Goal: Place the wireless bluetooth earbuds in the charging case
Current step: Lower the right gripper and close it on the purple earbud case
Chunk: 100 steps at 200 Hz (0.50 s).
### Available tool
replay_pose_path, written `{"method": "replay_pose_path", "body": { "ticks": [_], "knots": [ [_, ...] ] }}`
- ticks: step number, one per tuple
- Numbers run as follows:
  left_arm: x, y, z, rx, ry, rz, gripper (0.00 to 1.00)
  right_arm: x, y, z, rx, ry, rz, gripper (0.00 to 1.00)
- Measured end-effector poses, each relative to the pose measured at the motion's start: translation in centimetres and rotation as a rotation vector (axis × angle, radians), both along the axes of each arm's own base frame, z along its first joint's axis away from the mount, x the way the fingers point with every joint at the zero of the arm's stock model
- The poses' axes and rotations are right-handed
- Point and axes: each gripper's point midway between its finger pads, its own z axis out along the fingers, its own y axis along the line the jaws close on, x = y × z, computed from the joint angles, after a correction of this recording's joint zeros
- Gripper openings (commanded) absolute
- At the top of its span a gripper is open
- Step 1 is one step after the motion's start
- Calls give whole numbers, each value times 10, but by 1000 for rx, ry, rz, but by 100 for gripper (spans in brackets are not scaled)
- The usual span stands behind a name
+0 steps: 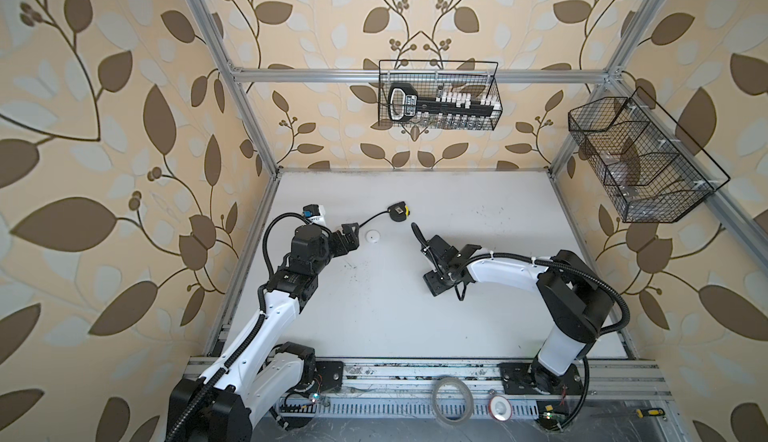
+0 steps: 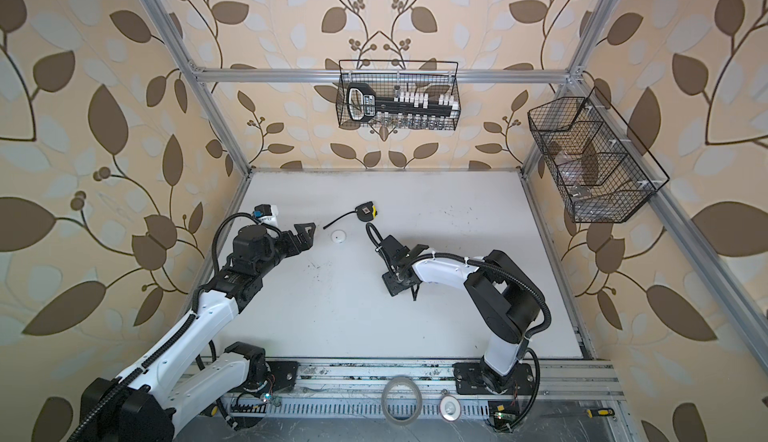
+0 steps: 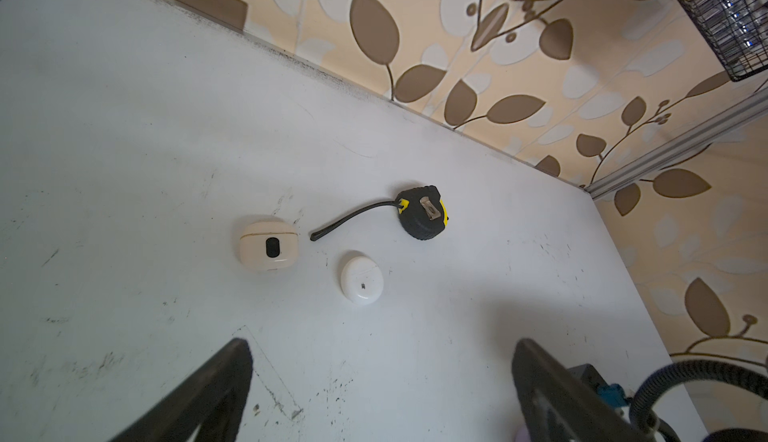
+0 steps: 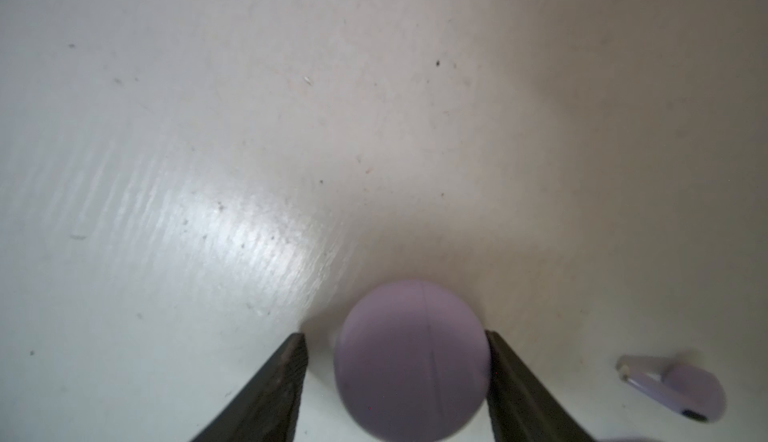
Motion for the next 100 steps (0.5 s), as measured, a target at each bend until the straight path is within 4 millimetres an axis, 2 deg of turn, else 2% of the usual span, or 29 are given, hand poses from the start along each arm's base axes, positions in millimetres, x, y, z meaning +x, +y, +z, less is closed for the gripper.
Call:
{"method": "replay_pose_path", "body": {
  "ticks": [31,73,100],
  "knots": [
    [0,0,0,0,0,0,99,-1,1,0,0,0,3,58],
    [0,-1,0,-1,0,-3,99,-1,1,0,1,1,2,57],
    [0,-1,0,-2,0,-4,99,-1,2,0,6,5,5,53]
  ]
}}
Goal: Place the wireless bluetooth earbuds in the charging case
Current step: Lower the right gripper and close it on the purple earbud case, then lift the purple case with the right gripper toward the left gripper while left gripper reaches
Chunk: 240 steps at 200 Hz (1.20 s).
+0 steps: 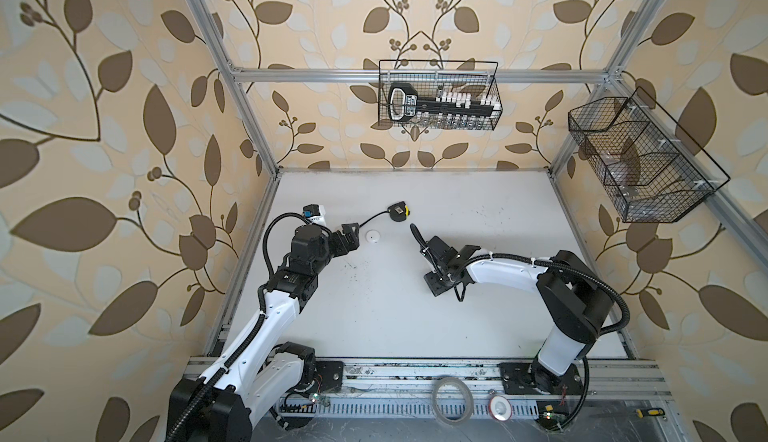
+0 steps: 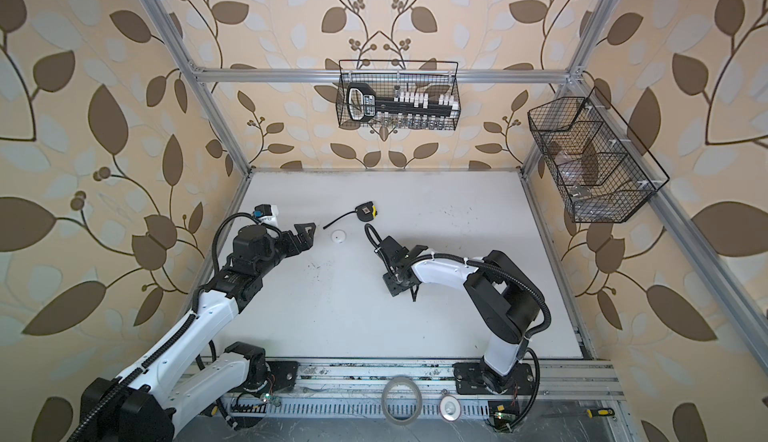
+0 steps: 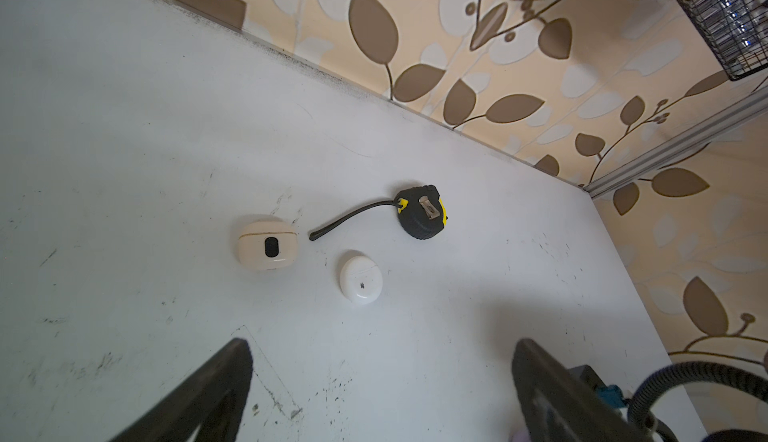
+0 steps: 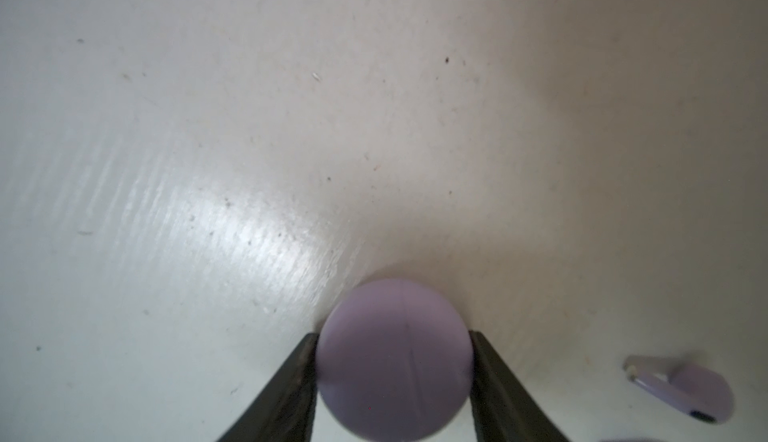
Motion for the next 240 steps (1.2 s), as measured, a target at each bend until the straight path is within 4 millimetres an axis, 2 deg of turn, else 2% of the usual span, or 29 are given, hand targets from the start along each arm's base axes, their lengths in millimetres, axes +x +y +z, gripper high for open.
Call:
{"method": "replay_pose_path", "body": {
  "ticks": [29,54,88,110,129,154,168,185,213,240],
  "knots": [
    [0,-1,0,-1,0,-3,99,-1,1,0,1,0,2,44],
    [-1,-5,0,-13,2,-31,99,-1,2,0,1,-2,6,42],
    [-8,-23,4,-53,-1,-129,96,-5,5,3,-6,-20,27,40],
    [-17,-36,14,-91,-19,-214,93,-9,9,18,2,-67,58,36],
    [-28,-49,28,-135,-52,-299,92,-8,14,50,38,-163,81,34],
    [-47,-66,48,-199,-93,-416,90,-11,23,117,141,-361,123,28],
    [-59,-74,58,-236,-107,-481,89,-19,31,157,198,-487,170,21],
    [-72,-82,69,-273,-123,-554,88,-39,46,197,263,-633,266,20],
    [-93,-95,89,-317,-171,-661,88,-75,58,234,318,-813,425,24],
    [-113,-110,100,-330,-201,-762,88,-75,56,266,317,-954,457,18]
  ]
}}
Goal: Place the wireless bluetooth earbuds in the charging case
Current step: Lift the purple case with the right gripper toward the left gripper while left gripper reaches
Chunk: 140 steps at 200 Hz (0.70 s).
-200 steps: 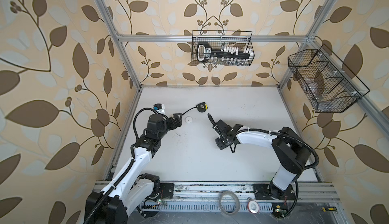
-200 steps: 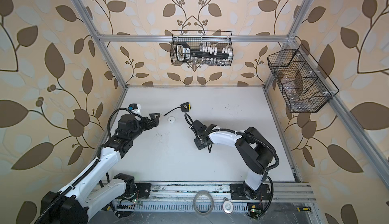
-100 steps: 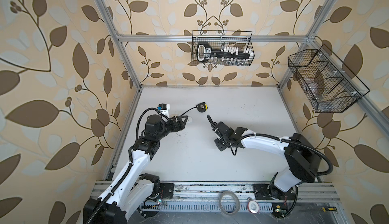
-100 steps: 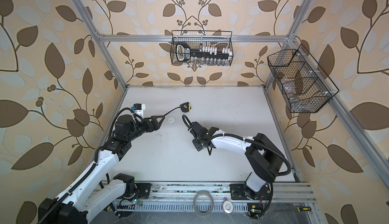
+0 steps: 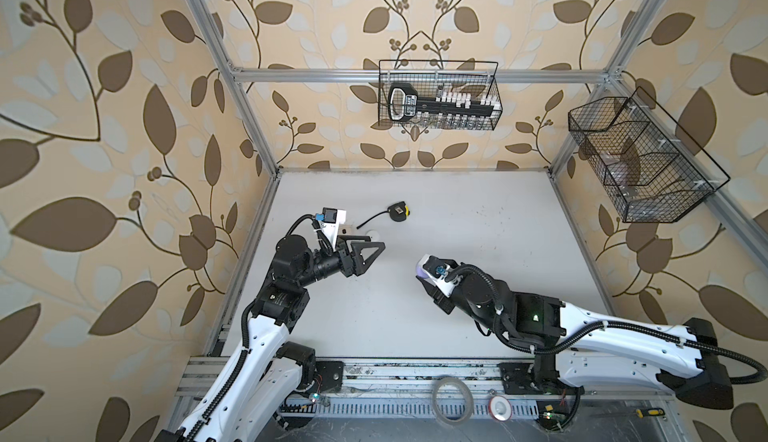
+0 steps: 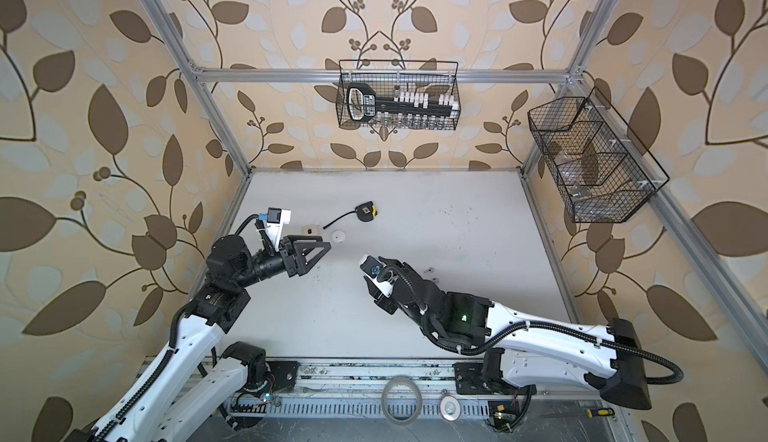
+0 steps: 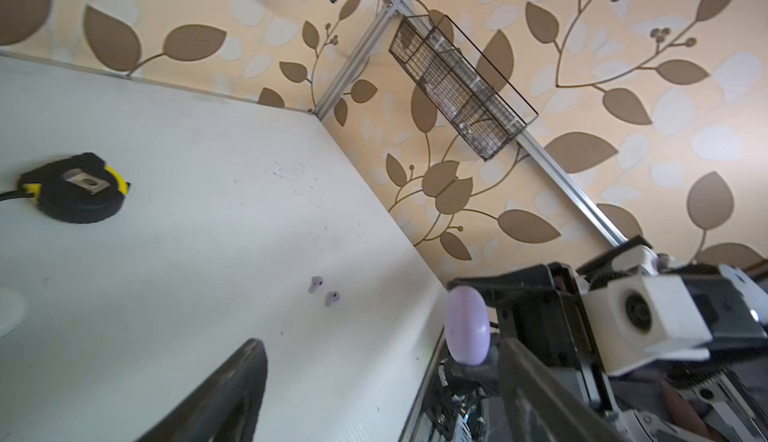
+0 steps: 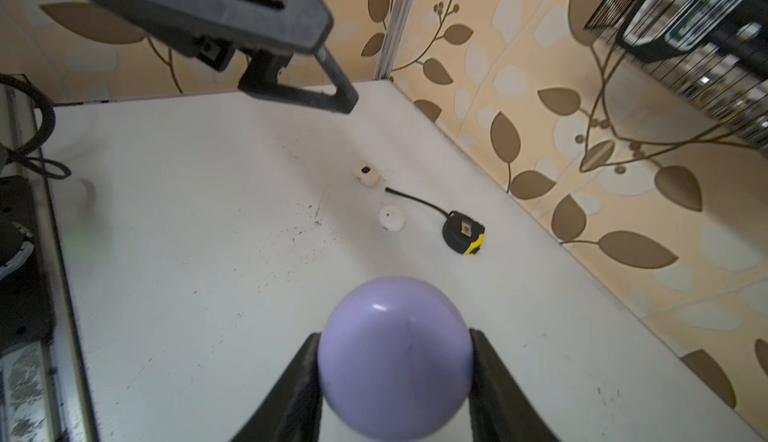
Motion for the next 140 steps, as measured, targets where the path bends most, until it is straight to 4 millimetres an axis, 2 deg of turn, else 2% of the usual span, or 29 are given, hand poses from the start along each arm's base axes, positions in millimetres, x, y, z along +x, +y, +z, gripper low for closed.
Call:
{"method": "replay_pose_path", "body": {
  "ticks": [16,54,91,140],
  "knots": [
    [-8,-4,4,-5,-14,-32,86,1,-1,11,9,-67,5,19],
    [-17,-11,7,-10,-33,-76,78,-1,-4,6,-41,-155,33,22],
    [-29,-23,7,0,-55,-141,74,-6,0,15,-41,-197,58,24],
    [-30,-42,-18,82,-10,-186,63,-10,5,19,-36,-220,69,25]
  ]
}}
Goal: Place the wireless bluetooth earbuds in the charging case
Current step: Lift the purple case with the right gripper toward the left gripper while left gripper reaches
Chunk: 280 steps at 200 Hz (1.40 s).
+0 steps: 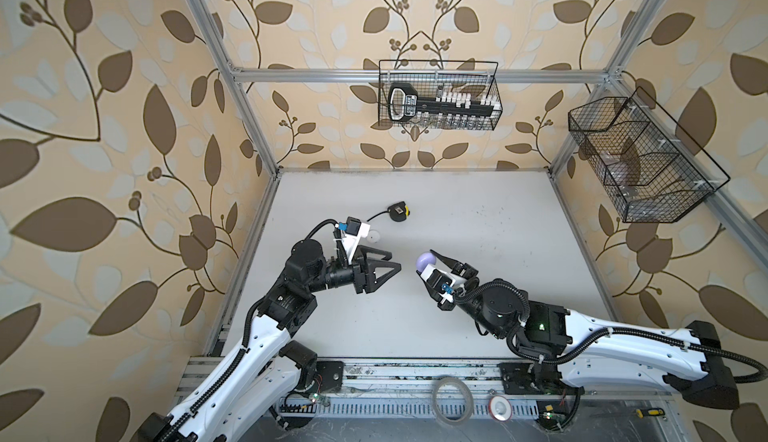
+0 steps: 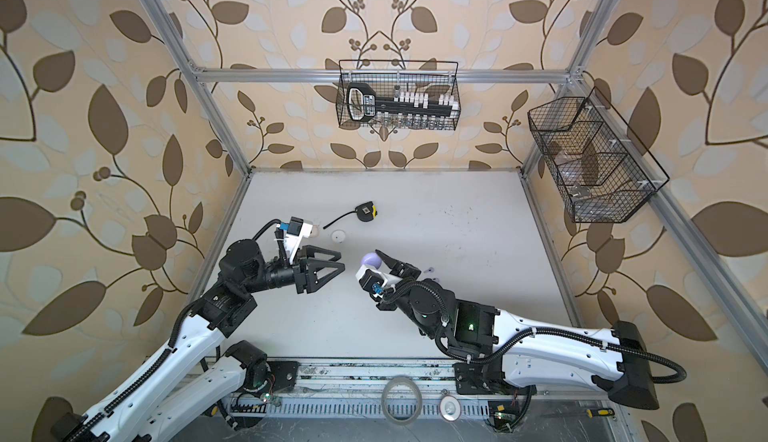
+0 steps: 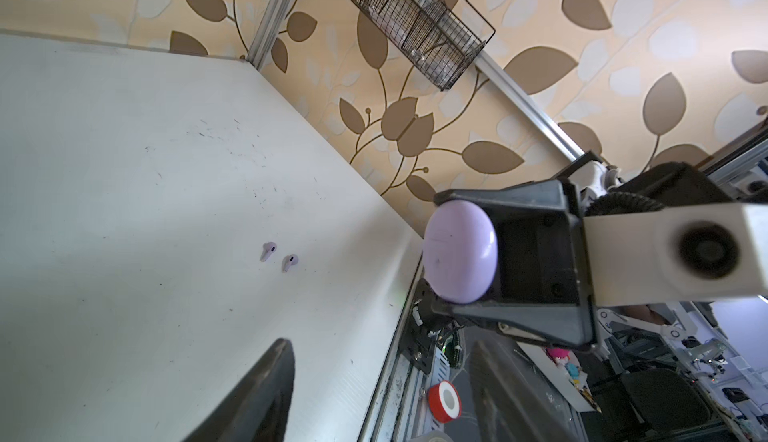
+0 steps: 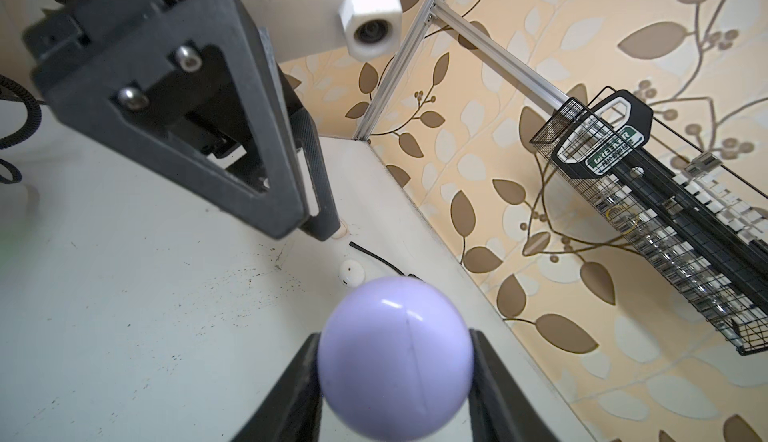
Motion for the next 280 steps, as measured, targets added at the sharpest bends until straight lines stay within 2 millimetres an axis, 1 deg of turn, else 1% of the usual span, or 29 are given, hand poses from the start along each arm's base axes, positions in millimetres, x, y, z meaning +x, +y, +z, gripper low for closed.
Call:
{"method": "replay_pose_path", "body": {
  "ticks": [30,93,133,163,223,242,280],
  "knots": [
    [0,-6,-7,39,0,-5,60,4,1,-2,-7,-8,-25,25],
    [-4,-3,4,30,-64,12,55,7,6,-9,-20,-2,-34,25],
    [-8,-6,5,29,-74,-2,53,8,12,-18,-34,17,-35,23],
    [-7,-6,5,31,-78,4,52,8,17,-23,-43,30,-26,22],
    [-8,-10,3,36,-75,-7,49,8,25,-19,-26,46,-7,21],
    [-8,-13,1,39,-69,-15,47,7,30,-12,-10,51,-1,21],
    [-8,-15,4,33,-81,-21,41,7,30,-12,-1,62,-4,20]
  ]
}}
